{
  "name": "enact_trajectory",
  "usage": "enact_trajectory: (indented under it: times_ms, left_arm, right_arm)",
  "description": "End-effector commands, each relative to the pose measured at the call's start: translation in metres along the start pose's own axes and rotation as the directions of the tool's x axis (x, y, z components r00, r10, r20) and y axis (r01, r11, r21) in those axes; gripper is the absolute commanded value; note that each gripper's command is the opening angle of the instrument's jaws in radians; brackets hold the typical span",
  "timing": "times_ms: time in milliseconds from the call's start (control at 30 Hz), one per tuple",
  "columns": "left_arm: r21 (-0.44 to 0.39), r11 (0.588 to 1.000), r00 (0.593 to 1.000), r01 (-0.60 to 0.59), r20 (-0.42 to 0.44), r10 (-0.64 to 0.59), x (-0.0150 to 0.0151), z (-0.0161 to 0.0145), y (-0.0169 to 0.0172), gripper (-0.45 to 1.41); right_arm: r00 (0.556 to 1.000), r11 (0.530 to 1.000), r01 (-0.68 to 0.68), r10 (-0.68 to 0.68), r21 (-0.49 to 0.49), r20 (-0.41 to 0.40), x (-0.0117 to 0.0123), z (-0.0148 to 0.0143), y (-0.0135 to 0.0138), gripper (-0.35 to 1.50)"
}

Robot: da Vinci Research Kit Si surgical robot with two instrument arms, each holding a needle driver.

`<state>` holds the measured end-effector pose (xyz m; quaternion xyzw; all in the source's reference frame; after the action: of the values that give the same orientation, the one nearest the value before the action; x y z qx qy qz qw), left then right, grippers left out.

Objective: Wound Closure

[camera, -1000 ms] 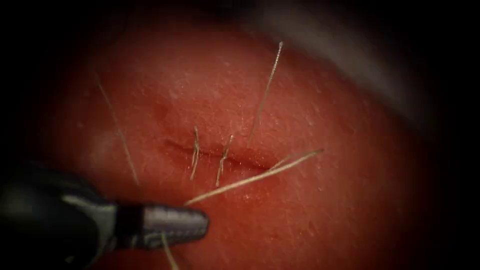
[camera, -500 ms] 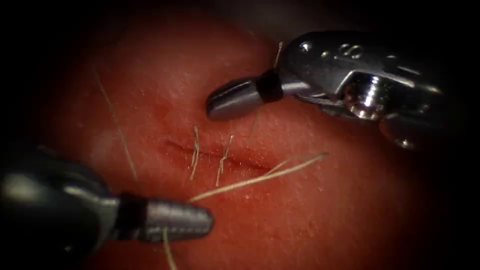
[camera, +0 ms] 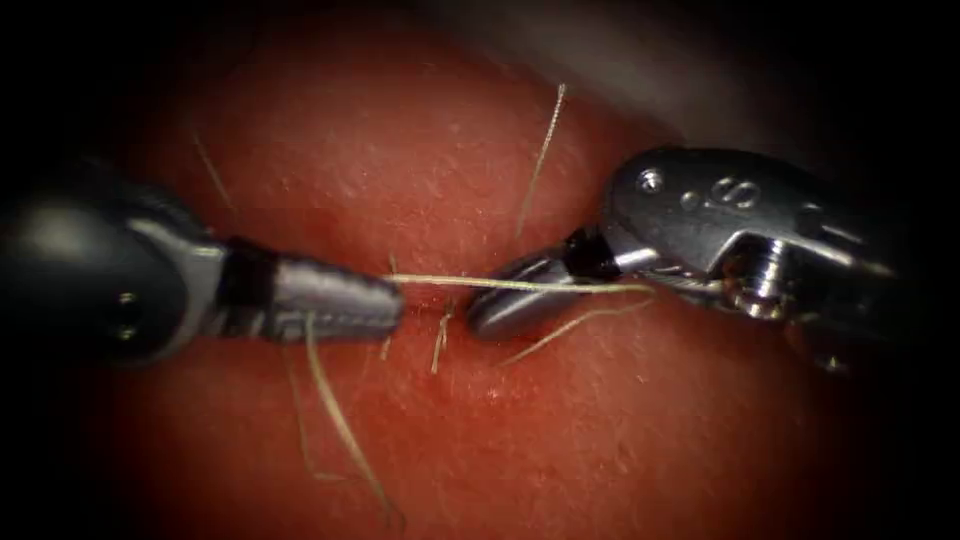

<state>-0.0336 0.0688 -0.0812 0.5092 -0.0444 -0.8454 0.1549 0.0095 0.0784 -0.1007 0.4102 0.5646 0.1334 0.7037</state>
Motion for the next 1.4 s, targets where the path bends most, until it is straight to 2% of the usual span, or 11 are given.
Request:
enact_trajectory:
  times_ms: [33,233,533,600,633,667,700,767,967,1267,1400]
  left_arm:
    - [0.004,1.0,1.0,-0.002,-0.001,0.002,-0.0008,0.0008,0.0001,-0.35]
    - [0.034,0.999,0.999,-0.015,0.033,0.014,-0.0036,0.0029,-0.0002,-0.35]
    - [0.022,1.0,0.997,0.006,0.078,-0.008,-0.0084,0.0055,0.0027,-0.35]
    - [0.022,1.0,0.997,0.006,0.078,-0.008,-0.0085,0.0055,0.0026,-0.35]
    - [0.024,1.0,0.997,0.008,0.081,-0.01,-0.0083,0.0057,0.0026,-0.35]
    - [0.025,1.0,0.997,0.009,0.082,-0.011,-0.0082,0.0059,0.0026,-0.35]
    - [0.026,1.0,0.996,0.01,0.083,-0.012,-0.0081,0.006,0.0027,-0.35]
    - [0.028,1.0,0.996,0.012,0.085,-0.015,-0.0074,0.0065,0.003,-0.35]
    - [0.022,1.0,0.997,0.016,0.077,-0.018,-0.0058,0.0072,0.0039,-0.35]
    - [0.016,1.0,0.998,0.016,0.068,-0.017,-0.0046,0.0076,0.0048,-0.35]
    - [0.012,1.0,0.998,0.026,0.061,-0.027,-0.0034,0.0084,0.0051,-0.35]
  right_arm:
    - [1.0,1.0,-0.002,0.002,0.0,0.0,-0.0004,0.0007,0.0006,-0.35]
    - [0.995,0.999,-0.025,0.028,0.029,-0.099,-0.0002,0.0004,0.0004,-0.35]
    - [0.977,0.996,-0.073,0.082,0.053,-0.196,-0.0001,0.0003,0.0,-0.35]
    - [0.973,0.995,-0.082,0.093,0.059,-0.212,-0.0001,0.0003,0.0,-0.23]
    - [0.954,0.995,-0.097,0.104,0.039,-0.282,0.0,0.0004,0.0002,0.42]
    - [0.949,0.993,-0.113,0.116,0.029,-0.294,0.0001,0.0006,0.0003,0.69]
    - [0.947,0.993,-0.118,0.117,0.015,-0.3,0.0002,0.0008,0.0004,0.89]
    - [0.942,0.991,-0.131,0.12,-0.016,-0.314,0.0005,0.001,0.0006,1.0]
    - [0.901,0.981,-0.178,0.13,-0.08,-0.414,0.0015,0.0003,0.0011,0.96]
    - [0.862,0.952,-0.258,0.149,-0.165,-0.484,0.0009,0.0005,0.0019,0.89]
    - [0.837,0.916,-0.304,0.126,-0.262,-0.532,0.0,0.0012,0.0024,0.79]
